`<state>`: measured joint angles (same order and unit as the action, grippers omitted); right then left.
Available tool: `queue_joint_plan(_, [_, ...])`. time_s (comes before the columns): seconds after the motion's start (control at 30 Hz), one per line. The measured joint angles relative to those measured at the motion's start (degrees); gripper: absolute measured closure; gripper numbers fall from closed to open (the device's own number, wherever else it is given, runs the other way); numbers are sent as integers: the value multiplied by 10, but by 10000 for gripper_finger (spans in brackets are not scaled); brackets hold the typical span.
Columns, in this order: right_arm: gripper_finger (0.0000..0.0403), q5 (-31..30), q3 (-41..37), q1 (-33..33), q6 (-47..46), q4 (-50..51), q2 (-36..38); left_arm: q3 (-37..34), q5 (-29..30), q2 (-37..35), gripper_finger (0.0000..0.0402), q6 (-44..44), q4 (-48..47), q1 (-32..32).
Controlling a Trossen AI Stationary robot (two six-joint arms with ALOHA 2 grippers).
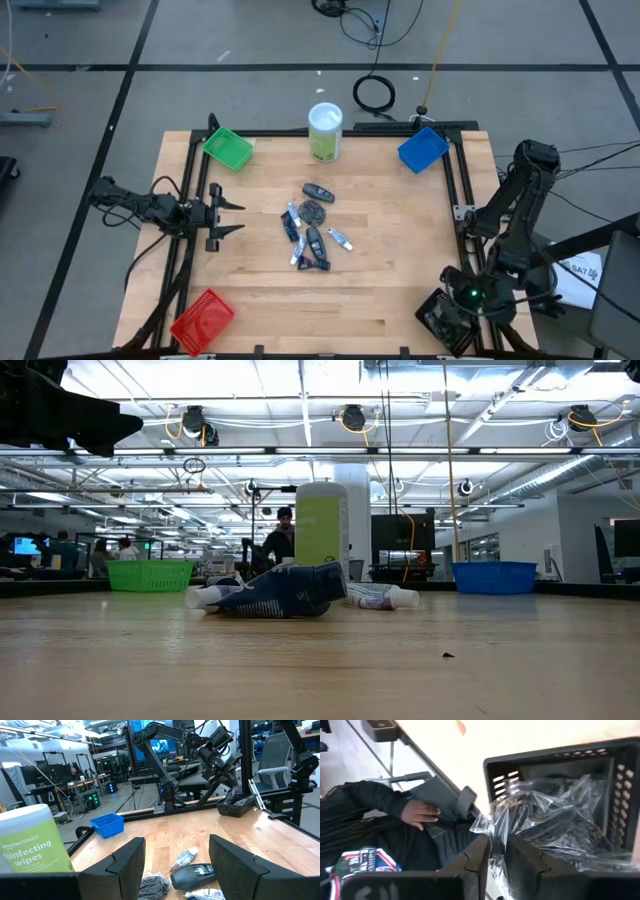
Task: Pick & Place Travel size toiletries
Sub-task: Put the right black hairbrush into the black bin, then put the black hairbrush into the black bin
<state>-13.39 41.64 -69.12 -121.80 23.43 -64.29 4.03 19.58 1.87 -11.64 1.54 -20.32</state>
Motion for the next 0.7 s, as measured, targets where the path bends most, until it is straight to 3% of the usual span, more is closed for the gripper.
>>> queue_joint_plan(0.13, [320, 0, -35, 0, 0, -44, 0, 0, 0, 0, 185, 0, 0, 0])
queue_joint_plan(0.4, [286, -3, -129, 0, -7, -231, 0, 0, 0, 0, 185, -1, 0, 0])
queue_joint_plan(0.7, [280, -19, -140, 0, 2, -316, 0, 0, 0, 0, 185, 0, 0, 0])
